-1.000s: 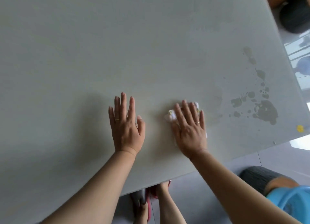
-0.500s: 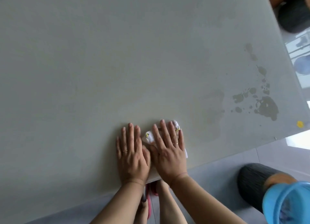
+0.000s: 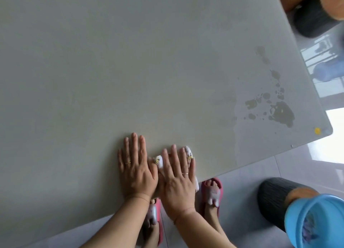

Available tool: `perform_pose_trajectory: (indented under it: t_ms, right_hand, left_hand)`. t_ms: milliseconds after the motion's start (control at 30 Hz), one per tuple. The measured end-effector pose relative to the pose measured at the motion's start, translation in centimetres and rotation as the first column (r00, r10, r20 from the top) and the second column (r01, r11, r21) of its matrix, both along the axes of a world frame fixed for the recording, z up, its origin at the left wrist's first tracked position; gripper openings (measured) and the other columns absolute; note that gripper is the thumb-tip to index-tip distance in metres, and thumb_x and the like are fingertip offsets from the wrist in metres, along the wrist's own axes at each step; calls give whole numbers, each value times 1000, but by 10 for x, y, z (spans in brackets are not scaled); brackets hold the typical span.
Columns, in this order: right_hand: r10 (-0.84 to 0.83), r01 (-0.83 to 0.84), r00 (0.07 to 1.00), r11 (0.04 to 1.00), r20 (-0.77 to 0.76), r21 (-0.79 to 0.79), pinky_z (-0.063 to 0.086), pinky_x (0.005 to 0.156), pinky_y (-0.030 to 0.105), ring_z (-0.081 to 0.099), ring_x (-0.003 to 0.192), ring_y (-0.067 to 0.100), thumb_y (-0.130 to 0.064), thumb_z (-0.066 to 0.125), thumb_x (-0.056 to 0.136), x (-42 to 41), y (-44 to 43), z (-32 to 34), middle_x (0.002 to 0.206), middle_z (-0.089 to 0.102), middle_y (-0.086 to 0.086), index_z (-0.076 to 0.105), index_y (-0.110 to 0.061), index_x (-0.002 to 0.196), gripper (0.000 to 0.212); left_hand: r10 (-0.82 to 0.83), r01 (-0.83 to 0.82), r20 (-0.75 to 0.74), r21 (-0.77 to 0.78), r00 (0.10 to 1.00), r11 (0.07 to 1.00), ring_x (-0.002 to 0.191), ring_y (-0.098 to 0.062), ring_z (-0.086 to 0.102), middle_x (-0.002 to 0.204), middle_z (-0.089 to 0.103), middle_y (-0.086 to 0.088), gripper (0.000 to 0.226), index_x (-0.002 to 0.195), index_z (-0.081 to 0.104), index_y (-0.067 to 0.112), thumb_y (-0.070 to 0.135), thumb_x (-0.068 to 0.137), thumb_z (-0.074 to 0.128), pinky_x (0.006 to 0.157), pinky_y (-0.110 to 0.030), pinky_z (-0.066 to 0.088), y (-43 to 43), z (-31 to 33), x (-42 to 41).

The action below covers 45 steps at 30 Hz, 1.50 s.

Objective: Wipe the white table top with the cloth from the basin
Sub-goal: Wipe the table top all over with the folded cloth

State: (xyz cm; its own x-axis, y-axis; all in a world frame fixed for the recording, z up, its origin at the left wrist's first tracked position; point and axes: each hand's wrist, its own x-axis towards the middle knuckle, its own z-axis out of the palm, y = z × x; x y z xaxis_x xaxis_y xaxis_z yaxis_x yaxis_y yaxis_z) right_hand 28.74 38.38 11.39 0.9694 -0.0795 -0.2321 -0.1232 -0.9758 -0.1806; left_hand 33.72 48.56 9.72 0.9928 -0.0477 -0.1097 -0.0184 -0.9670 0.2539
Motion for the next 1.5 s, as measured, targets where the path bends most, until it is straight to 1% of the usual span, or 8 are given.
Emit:
perform_pose_trajectory:
  t_ms: [133, 300, 467, 600, 733, 1100, 1367, 1500]
  right_hand:
    - [240, -241, 970, 970, 21, 26, 20, 114, 46, 15, 145, 23, -44, 34, 96, 0, -89, -1, 154, 25, 2, 33, -24, 145, 53]
    - [-137, 138, 990, 989, 13, -50, 7, 118, 43, 1, 146, 20, -49, 20, 95, 23, -226, 5, 157, 15, 3, 24, -20, 148, 61]
    - [-543, 542, 840, 839, 3, -43, -12, 115, 39, -12, 145, 23, -44, 18, 98, 36, -180, -4, 159, -1, 4, 5, -24, 150, 57]
    - [-8, 8, 999, 1000, 48, -1, 0, 117, 45, -2, 146, 25, -43, 28, 97, 6, -110, -3, 158, 9, 5, 16, -23, 150, 59]
    - [351, -353, 934, 935, 69, 32, 17, 116, 46, 14, 145, 24, -41, 40, 96, 12, -181, -8, 154, 27, 4, 30, -23, 147, 54]
    - [-436, 437, 900, 898, 22, -60, -4, 117, 44, -10, 144, 18, -50, 8, 92, 43, -290, -9, 159, 5, 3, 1, -24, 147, 62]
    - [347, -352, 935, 932, 70, 86, 12, 116, 47, 10, 146, 23, -40, 37, 93, 59, -235, -11, 156, 23, 3, 25, -24, 148, 59]
    - [123, -123, 991, 992, 57, -3, 7, 118, 45, 5, 146, 21, -39, 34, 89, 100, -321, -8, 156, 16, 2, 26, -22, 148, 61]
  left_hand:
    - [9, -9, 43, 9, 999, 1000, 142, -33, 25, 155, 27, -13, 62, 146, 34, 9, 27, 86, 33, 114, -49, 20, 0, -2, -2]
    - [17, -19, 58, 27, 998, 999, 141, -32, 27, 154, 28, -14, 60, 145, 35, 8, 28, 88, 31, 113, -48, 20, -1, -3, -2]
    - [41, -44, 75, 47, 996, 998, 139, -35, 33, 151, 34, -17, 57, 142, 40, 5, 30, 92, 29, 112, -52, 22, -6, -1, -2]
    - [154, -157, 73, 34, 985, 987, 141, -34, 29, 152, 32, -16, 57, 141, 41, 5, 33, 93, 28, 116, -49, 12, -33, 10, 6]
    - [67, -66, 70, -20, 995, 998, 141, -34, 29, 152, 31, -17, 58, 142, 41, 5, 34, 93, 29, 116, -46, 12, -95, 18, 32]
    - [74, -74, 12, 3, 997, 997, 146, -27, 16, 158, 18, -10, 63, 150, 23, 10, 38, 94, 27, 119, -43, 7, -195, -1, 95]
    - [77, -78, 26, 7, 997, 997, 142, -31, 28, 153, 31, -15, 61, 144, 36, 6, 30, 88, 27, 116, -47, 21, -195, 6, 98]
    - [90, -90, 20, 7, 996, 996, 142, -29, 27, 153, 31, -13, 62, 145, 36, 7, 30, 87, 30, 116, -46, 20, -196, 6, 98]
